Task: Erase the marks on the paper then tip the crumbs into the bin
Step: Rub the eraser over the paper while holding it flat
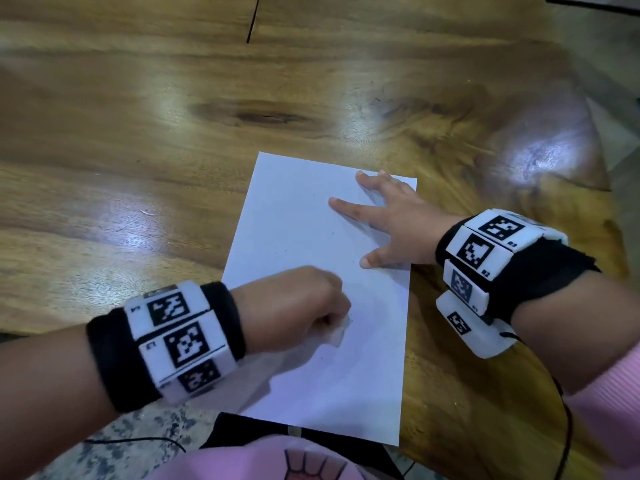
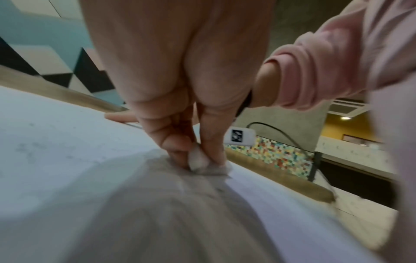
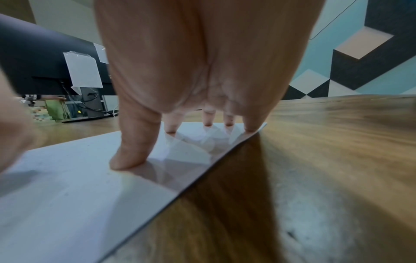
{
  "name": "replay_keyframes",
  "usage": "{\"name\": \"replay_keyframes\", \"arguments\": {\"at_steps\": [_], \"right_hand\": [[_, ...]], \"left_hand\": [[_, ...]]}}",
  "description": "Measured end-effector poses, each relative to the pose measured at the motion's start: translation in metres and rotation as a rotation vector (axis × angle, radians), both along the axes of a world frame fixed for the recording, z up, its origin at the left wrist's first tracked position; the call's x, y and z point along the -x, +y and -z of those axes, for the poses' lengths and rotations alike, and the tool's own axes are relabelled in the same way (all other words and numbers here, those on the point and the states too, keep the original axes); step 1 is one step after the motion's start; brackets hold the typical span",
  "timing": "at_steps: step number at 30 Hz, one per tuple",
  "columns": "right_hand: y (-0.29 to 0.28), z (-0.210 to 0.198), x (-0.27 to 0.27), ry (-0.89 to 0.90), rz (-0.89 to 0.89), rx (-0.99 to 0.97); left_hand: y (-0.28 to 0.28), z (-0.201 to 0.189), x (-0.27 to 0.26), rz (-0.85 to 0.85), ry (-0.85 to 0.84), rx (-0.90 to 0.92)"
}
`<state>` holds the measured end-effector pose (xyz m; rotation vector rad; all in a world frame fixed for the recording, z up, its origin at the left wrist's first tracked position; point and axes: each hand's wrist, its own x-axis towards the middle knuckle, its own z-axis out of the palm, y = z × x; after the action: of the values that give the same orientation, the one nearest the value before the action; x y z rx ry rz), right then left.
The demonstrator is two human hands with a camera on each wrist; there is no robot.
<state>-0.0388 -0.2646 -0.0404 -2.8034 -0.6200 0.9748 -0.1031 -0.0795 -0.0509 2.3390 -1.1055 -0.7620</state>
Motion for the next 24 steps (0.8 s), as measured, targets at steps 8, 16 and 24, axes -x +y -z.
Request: {"name": "replay_keyframes", "arguments": {"at_steps": [8, 16, 24], "right_hand": [[0.001, -0.003, 0.000, 0.005, 0.006, -0.006], [0.001, -0.003, 0.001, -0.050, 0.067, -0.034], [-0.016, -0.006, -0.002, -0.175, 0.416, 0.070]], "left_hand": [[-0.001, 0.002, -0.011, -0.190, -0.052, 0.063], [0.022, 0.008, 0.014, -0.248, -0.078, 0.033], [0.047, 0.002, 0.007, -0.447, -0.064, 0.069]]}}
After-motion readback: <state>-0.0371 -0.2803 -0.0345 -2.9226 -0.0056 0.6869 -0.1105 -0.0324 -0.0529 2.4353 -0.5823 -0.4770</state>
